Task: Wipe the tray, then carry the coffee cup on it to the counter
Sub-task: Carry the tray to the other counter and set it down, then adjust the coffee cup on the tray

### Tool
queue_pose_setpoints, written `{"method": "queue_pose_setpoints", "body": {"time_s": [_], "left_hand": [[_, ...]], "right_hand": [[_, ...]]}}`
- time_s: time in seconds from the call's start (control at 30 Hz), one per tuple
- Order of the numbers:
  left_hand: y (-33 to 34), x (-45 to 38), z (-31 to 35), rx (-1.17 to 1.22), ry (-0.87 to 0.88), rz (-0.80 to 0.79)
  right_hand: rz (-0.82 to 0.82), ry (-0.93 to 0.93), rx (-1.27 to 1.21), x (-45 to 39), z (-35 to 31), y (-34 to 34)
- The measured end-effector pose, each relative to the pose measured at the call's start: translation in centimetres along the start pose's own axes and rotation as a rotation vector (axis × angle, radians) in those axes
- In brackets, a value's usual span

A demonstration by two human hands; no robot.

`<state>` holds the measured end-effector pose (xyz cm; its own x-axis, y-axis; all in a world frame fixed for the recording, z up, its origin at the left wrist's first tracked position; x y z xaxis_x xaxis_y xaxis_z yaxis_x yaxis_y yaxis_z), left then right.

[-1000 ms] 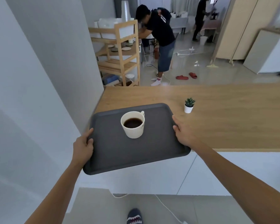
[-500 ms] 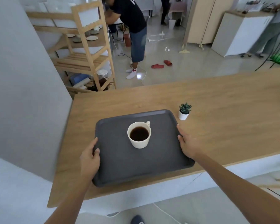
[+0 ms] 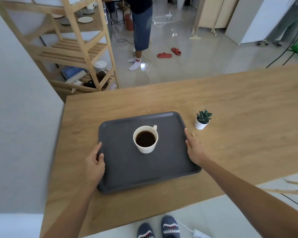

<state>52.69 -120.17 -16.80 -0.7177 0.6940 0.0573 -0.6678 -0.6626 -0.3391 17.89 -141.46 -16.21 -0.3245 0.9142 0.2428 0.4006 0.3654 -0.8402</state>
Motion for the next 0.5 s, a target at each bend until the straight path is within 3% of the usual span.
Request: {"method": "queue_pose_setpoints", "body": {"time_s": [0.5], "left_hand": [[1.7, -3.1, 1.6, -0.136, 0.088, 0.057]], "right_hand": [[0.071, -0.086, -0.049, -4.8, -1.3, -0.3]]}}
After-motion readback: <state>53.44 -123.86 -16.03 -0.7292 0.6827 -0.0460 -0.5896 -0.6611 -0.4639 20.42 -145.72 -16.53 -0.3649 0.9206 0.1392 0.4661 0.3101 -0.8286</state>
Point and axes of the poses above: each hand's wrist, its own x-axis away from the middle knuckle, its own y-axis out of the palm, z = x × y, the point moved 7 cm from there along -x, towards the middle knuckle, and after that the axes turned 6 degrees about x, right-handed, at the moved point
